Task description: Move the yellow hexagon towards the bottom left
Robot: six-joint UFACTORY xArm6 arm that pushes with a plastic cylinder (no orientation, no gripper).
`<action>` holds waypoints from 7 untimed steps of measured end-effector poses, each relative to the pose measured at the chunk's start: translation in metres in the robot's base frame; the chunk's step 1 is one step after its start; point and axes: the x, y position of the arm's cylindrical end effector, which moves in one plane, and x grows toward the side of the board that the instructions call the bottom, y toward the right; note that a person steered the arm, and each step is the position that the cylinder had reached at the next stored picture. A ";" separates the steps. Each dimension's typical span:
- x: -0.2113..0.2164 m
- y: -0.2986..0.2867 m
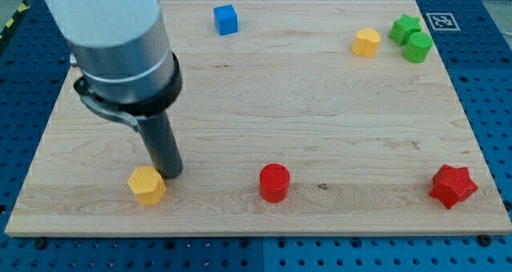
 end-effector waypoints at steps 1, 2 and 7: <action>0.009 0.008; 0.019 0.026; 0.026 -0.019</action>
